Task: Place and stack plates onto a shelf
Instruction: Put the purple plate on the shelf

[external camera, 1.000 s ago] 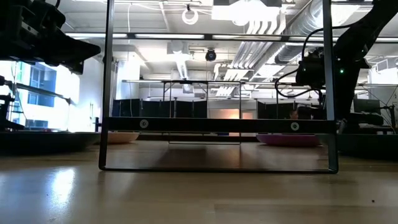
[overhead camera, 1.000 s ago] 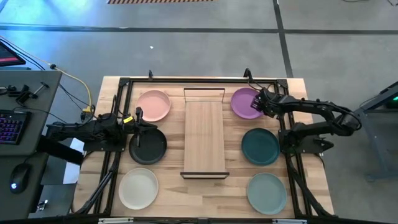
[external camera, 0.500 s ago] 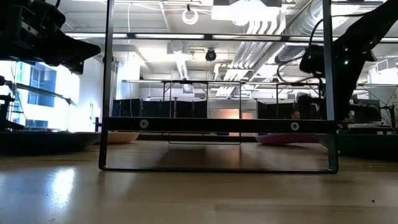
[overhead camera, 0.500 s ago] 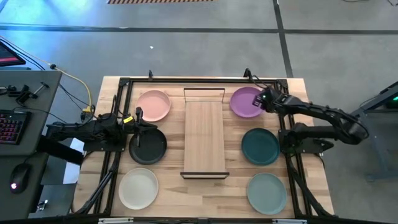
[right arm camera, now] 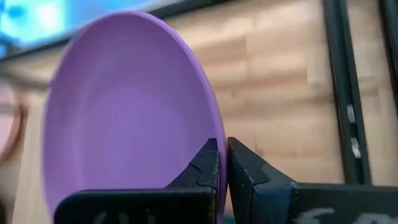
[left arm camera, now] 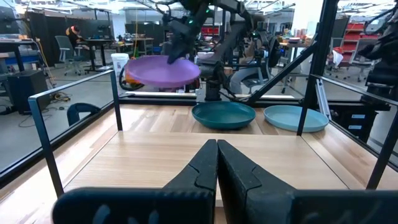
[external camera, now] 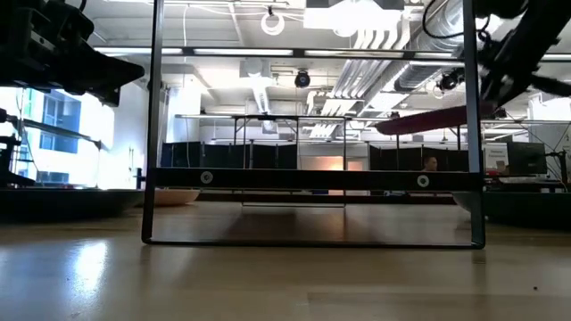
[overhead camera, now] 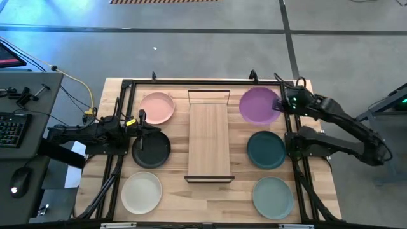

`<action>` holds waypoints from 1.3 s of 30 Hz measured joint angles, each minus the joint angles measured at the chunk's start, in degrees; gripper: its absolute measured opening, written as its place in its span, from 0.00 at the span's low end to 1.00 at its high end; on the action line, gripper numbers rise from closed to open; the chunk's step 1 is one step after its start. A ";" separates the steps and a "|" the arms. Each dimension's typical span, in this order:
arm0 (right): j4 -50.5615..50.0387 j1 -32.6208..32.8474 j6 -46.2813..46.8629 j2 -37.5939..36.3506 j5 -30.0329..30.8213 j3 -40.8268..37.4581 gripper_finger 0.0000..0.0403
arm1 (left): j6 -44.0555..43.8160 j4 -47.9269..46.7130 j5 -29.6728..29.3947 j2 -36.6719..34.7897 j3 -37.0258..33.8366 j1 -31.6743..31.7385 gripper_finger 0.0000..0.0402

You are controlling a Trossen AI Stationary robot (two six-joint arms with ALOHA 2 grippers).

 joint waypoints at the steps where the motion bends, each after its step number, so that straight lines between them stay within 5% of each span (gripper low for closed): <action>1: -1.75 1.30 0.05 -0.06 -0.75 0.80 0.00 | 0.00 -0.01 -0.01 0.00 -0.01 0.00 0.00; 4: -1.90 5.95 3.11 -0.02 -3.43 0.96 0.00 | 0.00 0.00 -0.01 0.01 0.01 -0.01 0.00; 9: 12.46 15.99 11.14 2.84 -2.70 -4.12 0.00 | 0.00 -0.01 -0.01 0.00 -0.01 0.01 0.00; 17: 39.68 27.38 18.08 20.31 1.82 -8.52 0.00 | 0.00 0.00 -0.01 0.00 -0.01 0.00 0.00; 31: 46.58 27.57 16.66 45.88 4.48 3.46 0.00 | 0.00 -0.02 0.01 0.00 0.01 0.01 0.00; 39: 46.67 25.41 16.64 53.58 6.81 7.49 0.00 | 0.00 0.00 0.00 0.01 -0.01 -0.01 0.00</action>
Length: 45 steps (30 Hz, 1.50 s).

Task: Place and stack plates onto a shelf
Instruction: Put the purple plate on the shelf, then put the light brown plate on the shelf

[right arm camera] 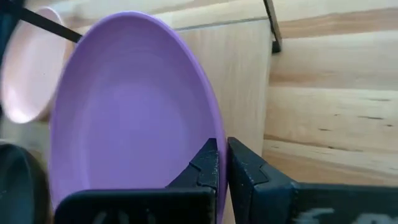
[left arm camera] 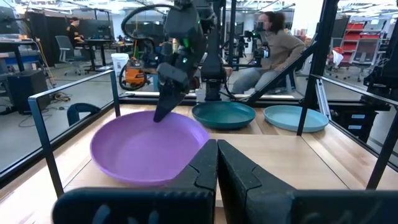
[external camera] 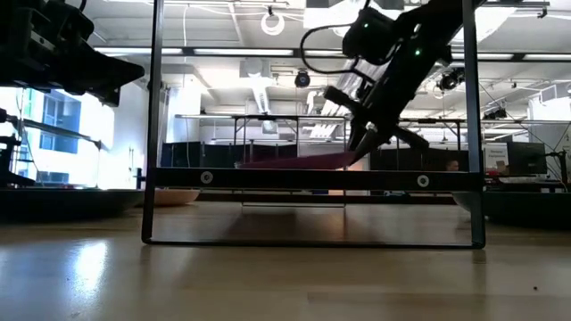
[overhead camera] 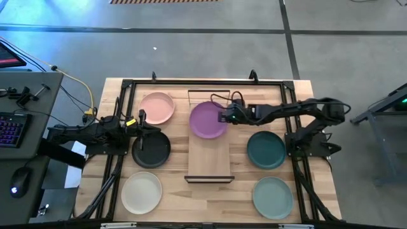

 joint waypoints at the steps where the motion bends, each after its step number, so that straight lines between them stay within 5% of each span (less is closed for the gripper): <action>1: 0.15 -0.15 0.00 0.32 -0.50 0.11 0.00 | 0.00 -0.01 0.00 0.00 0.00 0.00 0.00; 12: 0.35 -0.29 0.17 1.57 -2.29 0.16 0.03 | 0.00 0.00 -0.01 -0.01 0.00 -0.01 0.00; 21: -1.97 -1.32 -2.39 -1.44 -1.29 0.12 0.30 | 0.00 -0.02 0.01 0.00 0.02 0.01 0.00; 26: -7.43 -2.62 -9.20 -8.85 -0.63 0.07 0.42 | 0.00 0.00 0.00 0.00 0.00 0.01 0.00; 32: -11.04 -2.45 -18.87 -23.30 1.77 0.07 0.45 | 0.00 -0.01 0.01 0.00 0.00 -0.01 0.00; 38: -3.27 3.51 -33.35 -31.38 -5.48 0.07 0.44 | -0.22 2.01 0.01 0.00 0.00 0.01 0.00; 45: 3.44 15.40 -41.18 -29.30 4.01 0.06 0.44 | -7.97 7.02 0.01 -0.01 0.01 -0.05 0.00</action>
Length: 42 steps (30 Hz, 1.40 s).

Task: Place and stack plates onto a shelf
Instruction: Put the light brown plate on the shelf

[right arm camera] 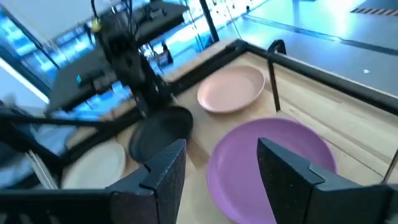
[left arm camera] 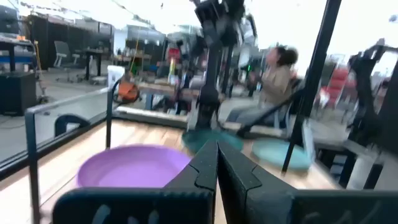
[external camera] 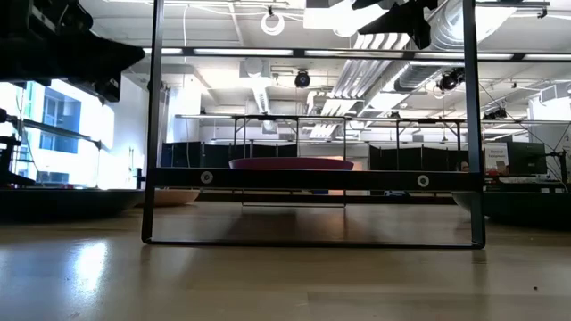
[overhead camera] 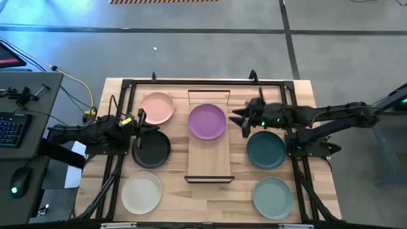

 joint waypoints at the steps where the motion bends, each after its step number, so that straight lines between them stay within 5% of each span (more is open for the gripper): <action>1: -0.01 1.22 -0.66 0.55 1.17 0.00 0.44 | -0.71 0.58 0.00 -0.01 0.01 0.00 0.00; 12: -11.21 3.72 -1.80 -3.74 7.38 -0.03 0.44 | -1.43 7.21 -2.44 0.01 -0.01 0.00 0.00; 22: -1.00 2.11 -4.24 -6.85 6.71 -8.57 0.41 | -8.76 8.84 -3.67 0.01 -0.01 0.01 0.00; 28: -3.07 1.98 -1.31 -17.76 6.20 -13.62 0.37 | -10.17 8.85 -3.89 0.01 -0.01 0.00 0.00; 37: 1.79 1.92 -7.81 -24.86 13.47 -14.04 0.36 | -21.30 16.32 -12.64 1.07 0.04 0.02 0.00; 42: 4.20 1.91 -6.89 -24.13 16.11 -14.04 0.36 | -29.21 16.48 -16.73 8.76 6.25 0.02 0.04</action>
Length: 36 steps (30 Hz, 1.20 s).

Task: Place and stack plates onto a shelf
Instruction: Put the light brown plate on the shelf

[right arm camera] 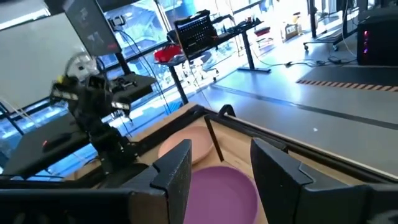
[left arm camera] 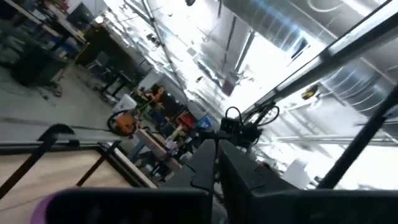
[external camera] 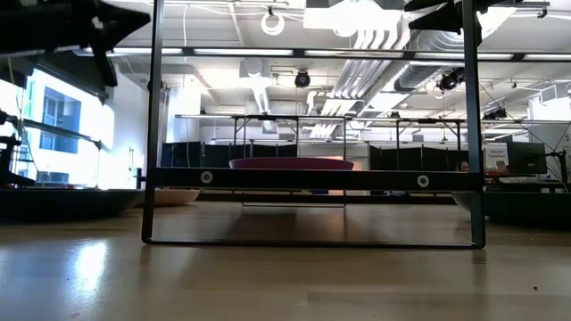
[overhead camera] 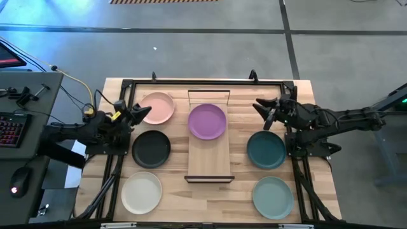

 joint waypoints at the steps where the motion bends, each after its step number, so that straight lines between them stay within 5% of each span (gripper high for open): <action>1: -0.10 0.03 0.14 0.10 -0.08 0.00 0.36 | 0.62 -0.19 -0.33 2.66 2.18 0.00 0.06; 5: -0.01 0.02 2.05 0.63 -0.23 0.00 0.36 | 3.52 -6.64 -2.70 14.83 13.51 0.37 0.18; 8: -0.08 0.02 3.08 0.77 -0.40 0.00 0.36 | 2.61 -25.87 -5.21 21.90 23.57 1.90 0.27; 14: -0.19 0.02 3.06 1.37 -0.40 0.00 0.36 | -16.10 -62.07 -10.84 31.05 36.94 6.90 0.42; 19: -0.53 0.02 3.04 2.47 -0.41 0.00 0.36 | -32.62 -72.81 -11.02 32.93 34.74 9.50 0.46; 27: -0.52 0.02 2.99 4.82 -0.40 0.00 0.36 | -56.36 -73.92 -10.51 33.13 22.42 9.53 0.46; 36: -0.50 0.02 2.64 7.22 -0.38 0.00 0.36 | -61.97 -72.53 -8.69 33.99 17.90 9.53 0.46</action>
